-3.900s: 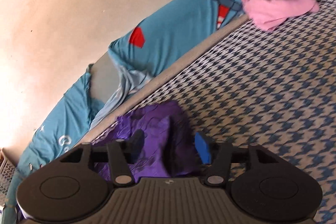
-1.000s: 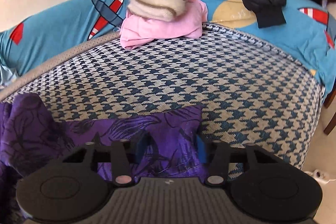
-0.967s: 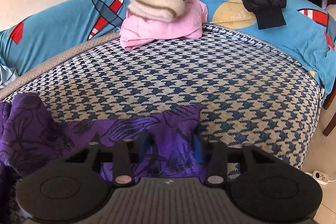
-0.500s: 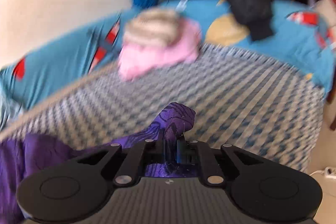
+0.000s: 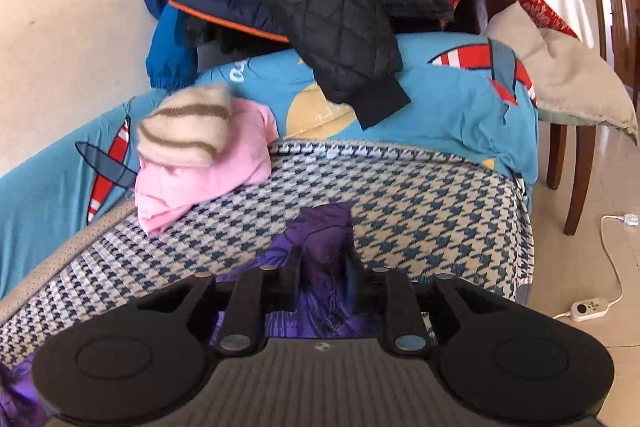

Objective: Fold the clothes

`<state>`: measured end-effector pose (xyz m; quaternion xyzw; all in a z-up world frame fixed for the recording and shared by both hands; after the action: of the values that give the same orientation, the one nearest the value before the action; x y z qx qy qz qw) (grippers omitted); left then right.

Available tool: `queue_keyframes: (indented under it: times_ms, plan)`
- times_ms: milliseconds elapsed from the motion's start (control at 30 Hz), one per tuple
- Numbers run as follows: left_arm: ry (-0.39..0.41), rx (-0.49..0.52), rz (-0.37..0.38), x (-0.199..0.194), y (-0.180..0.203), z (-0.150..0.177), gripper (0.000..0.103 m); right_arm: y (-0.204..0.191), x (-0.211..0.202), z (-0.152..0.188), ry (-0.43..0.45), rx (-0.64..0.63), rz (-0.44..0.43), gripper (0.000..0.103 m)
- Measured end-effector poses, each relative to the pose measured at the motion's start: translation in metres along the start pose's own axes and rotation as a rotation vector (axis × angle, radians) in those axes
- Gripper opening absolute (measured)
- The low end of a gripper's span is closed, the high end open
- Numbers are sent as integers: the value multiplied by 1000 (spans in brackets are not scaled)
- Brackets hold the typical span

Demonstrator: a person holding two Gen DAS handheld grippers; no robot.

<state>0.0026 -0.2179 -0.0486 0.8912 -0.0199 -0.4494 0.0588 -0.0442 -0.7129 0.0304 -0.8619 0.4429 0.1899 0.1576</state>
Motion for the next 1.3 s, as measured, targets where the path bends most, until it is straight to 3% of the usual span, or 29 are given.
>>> queue_keyframes:
  times_ms: [200,367,533,567,667,900,1300]
  plan:
    - [-3,-5,0,-2,-3,1,103,-18,-8,-1,12,-36,-95,36]
    - [-6,-12,-1,-5,-7,3,103,-38,-2,13,-84,-105,-183,52]
    - [-8,-17,-9,-7,-11,5,103,-58,4,26,-178,-174,-263,54]
    - [-8,-18,-11,-8,-12,6,103,-58,5,27,-187,-183,-236,55]
    - [-8,-20,-11,-8,-14,6,103,-47,6,27,-229,-126,-227,55]
    - [1,-18,-12,-9,-14,8,103,-32,7,40,-423,121,-440,55]
    - [8,-20,-12,-9,-14,9,103,-63,8,57,-497,170,-551,55]
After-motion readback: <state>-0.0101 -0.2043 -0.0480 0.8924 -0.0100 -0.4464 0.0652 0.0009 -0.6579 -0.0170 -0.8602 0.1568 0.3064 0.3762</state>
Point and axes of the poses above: each gripper's, at about its wrist camera, not at the fingertips, and x roughly the way its jaws point, y to its right, z to its underside, the point moved 3 cm from there along x, roughly the way its jaws point, and after that the axes turned 5 degrees about -x, right-handed, at the moved point
